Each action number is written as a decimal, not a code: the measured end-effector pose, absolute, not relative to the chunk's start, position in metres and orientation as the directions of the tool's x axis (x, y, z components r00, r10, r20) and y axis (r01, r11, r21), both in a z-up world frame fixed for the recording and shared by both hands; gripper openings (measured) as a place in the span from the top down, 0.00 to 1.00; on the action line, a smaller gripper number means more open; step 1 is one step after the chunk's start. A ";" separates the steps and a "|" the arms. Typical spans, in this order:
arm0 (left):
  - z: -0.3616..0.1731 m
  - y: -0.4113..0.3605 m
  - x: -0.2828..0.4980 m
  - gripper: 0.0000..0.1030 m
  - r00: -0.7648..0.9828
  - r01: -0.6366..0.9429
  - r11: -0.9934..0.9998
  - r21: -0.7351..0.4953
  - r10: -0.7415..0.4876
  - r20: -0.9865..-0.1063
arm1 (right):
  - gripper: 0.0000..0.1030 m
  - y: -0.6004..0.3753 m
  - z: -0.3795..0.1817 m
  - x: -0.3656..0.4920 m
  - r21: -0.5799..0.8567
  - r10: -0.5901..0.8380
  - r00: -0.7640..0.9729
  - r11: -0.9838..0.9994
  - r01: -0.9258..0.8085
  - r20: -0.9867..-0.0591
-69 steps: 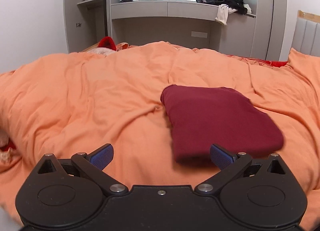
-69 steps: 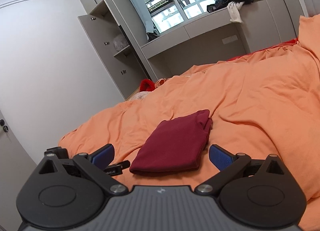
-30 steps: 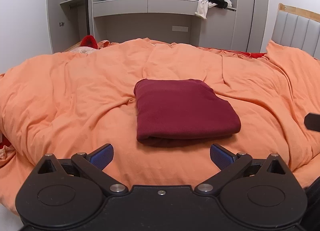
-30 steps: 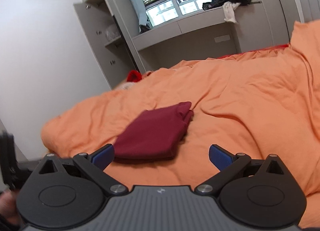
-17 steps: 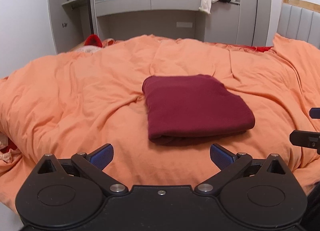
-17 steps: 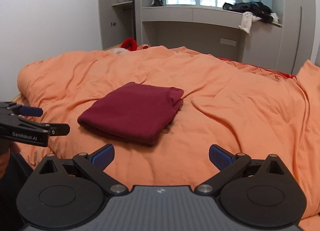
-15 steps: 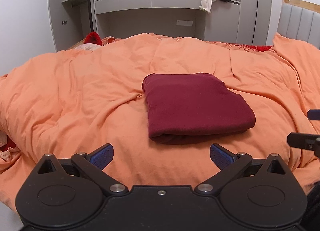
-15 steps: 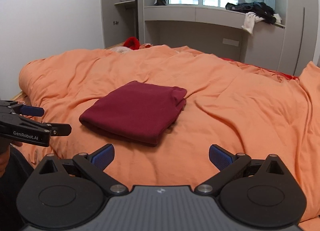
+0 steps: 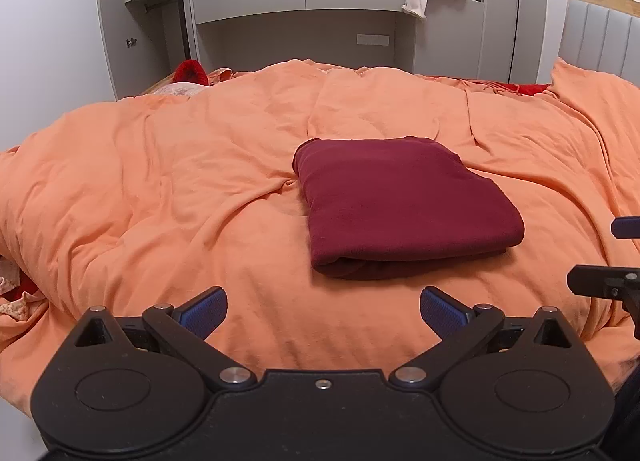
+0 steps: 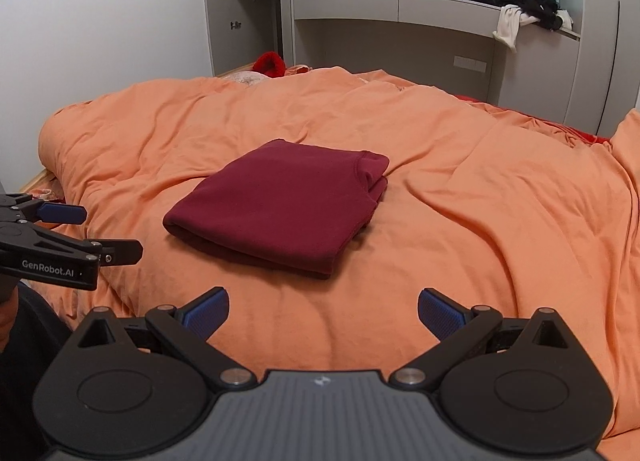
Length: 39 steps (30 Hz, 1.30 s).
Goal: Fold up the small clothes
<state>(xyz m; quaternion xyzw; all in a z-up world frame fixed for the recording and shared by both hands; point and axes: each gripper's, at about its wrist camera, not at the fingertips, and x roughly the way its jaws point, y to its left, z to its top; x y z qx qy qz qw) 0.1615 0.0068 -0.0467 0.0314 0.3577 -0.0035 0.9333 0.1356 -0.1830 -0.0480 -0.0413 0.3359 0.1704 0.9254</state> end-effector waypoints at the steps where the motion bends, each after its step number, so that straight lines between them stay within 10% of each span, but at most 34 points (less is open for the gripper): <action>1: -0.047 0.007 0.162 0.01 0.744 0.028 0.998 0.057 0.018 -0.668 | 0.00 -0.182 -0.048 0.136 0.039 0.290 0.715 0.938 -0.345 -0.636; 39: -0.041 0.006 0.159 0.01 0.749 0.034 0.994 0.103 0.043 -0.661 | 0.00 -0.174 -0.043 0.141 0.042 0.301 0.710 0.933 -0.358 -0.637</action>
